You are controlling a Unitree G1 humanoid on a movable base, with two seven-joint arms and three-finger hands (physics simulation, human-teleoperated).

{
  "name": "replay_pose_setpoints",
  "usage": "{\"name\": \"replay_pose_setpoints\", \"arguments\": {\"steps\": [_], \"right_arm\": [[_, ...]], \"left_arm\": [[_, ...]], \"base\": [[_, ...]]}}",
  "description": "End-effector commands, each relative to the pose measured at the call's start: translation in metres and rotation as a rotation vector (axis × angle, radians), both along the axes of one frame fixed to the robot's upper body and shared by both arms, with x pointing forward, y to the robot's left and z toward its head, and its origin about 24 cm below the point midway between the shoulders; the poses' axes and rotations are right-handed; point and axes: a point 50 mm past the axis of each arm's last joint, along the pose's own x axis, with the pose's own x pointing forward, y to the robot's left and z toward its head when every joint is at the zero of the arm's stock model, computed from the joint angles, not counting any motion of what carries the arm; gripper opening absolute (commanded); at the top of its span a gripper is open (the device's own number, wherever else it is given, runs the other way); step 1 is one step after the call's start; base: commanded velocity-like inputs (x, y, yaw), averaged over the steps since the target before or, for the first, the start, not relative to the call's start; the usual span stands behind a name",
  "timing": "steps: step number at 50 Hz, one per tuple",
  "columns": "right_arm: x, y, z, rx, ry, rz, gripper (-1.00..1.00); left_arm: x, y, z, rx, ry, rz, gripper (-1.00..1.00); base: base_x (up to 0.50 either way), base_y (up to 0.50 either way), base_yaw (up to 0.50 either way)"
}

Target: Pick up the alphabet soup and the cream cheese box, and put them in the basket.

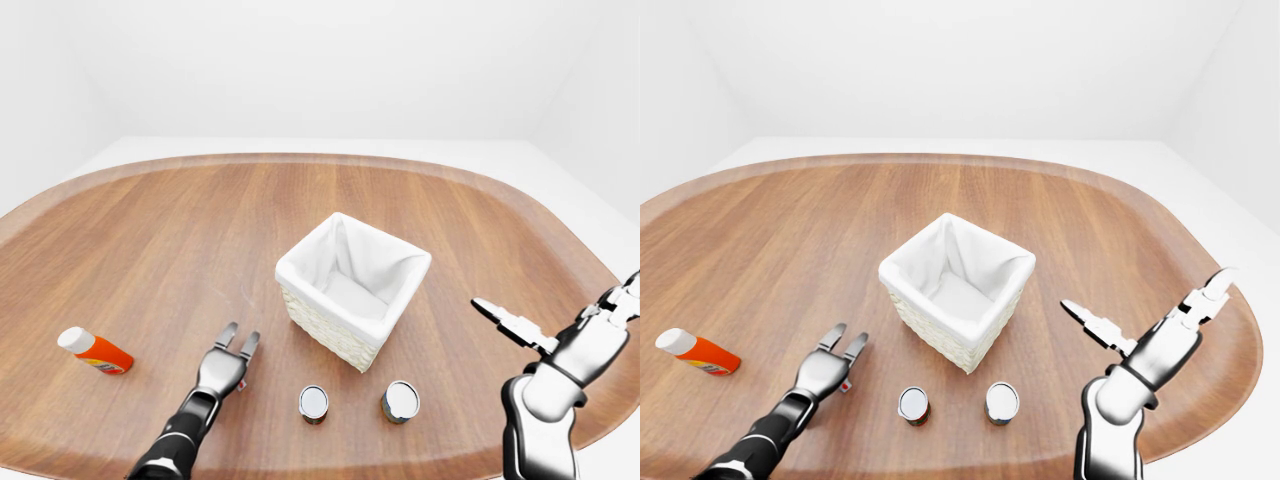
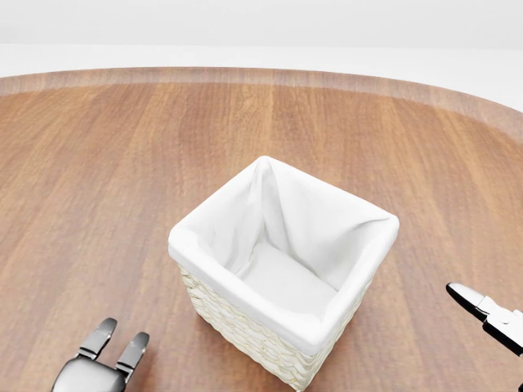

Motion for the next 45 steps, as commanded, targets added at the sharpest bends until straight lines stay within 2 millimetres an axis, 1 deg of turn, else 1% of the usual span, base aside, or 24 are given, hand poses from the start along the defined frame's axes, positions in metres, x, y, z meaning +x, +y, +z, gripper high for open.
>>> {"name": "replay_pose_setpoints", "arguments": {"steps": [1,7,9,10,11,12,16,21,28,34,39,42,45], "right_arm": [[0.0,0.0,0.0,-0.003,0.002,-0.001,1.0],[0.0,0.0,0.0,-0.004,0.003,0.0,1.0],[0.0,0.0,0.0,-0.004,0.003,0.001,1.0],[0.001,0.0,-0.001,-0.005,0.004,0.002,1.0],[0.001,0.0,-0.001,-0.005,0.004,0.002,1.0],[0.001,0.0,-0.001,-0.005,0.005,0.002,1.0],[0.001,0.0,-0.001,-0.005,0.005,0.002,1.0],[0.0,0.0,-0.001,-0.004,0.003,0.001,1.0],[0.0,0.001,-0.001,-0.005,0.005,0.001,1.0],[0.0,0.001,0.0,-0.005,0.005,0.0,1.0],[0.0,0.001,-0.001,-0.005,0.005,0.001,1.0],[0.001,0.0,-0.002,-0.006,0.006,0.003,1.0],[0.0,0.001,0.0,-0.006,0.005,0.001,1.0]], "left_arm": [[-0.038,0.01,-0.026,0.103,0.211,-0.048,1.0],[-0.046,0.012,-0.03,0.116,0.25,-0.055,1.0],[-0.05,0.009,-0.032,0.119,0.262,-0.07,1.0],[-0.05,0.009,-0.033,0.119,0.264,-0.07,0.55],[-0.05,0.01,-0.032,0.115,0.261,-0.061,-0.84],[-0.051,0.009,-0.033,0.118,0.265,-0.067,-1.0],[-0.049,0.009,-0.032,0.117,0.26,-0.064,-1.0],[-0.038,0.011,-0.026,0.108,0.222,-0.042,-1.0],[-0.038,0.011,-0.026,0.103,0.222,-0.038,-1.0],[-0.033,0.014,-0.023,0.112,0.204,-0.037,-1.0],[-0.026,0.022,-0.016,0.11,0.17,-0.005,-1.0],[-0.023,0.022,-0.014,0.109,0.16,-0.002,-1.0],[-0.024,0.022,-0.015,0.111,0.164,-0.007,-1.0]], "base": [[0.0,0.0,0.0],[0.0,0.0,0.0],[0.0,0.0,0.0],[0.0,0.0,0.0],[0.0,0.0,0.0],[0.0,0.0,0.0],[0.0,0.0,0.0],[0.0,0.0,0.0],[0.0,0.0,0.0],[0.0,0.0,0.0],[0.0,0.0,0.0],[0.0,0.0,0.0],[0.0,0.0,0.0]]}}
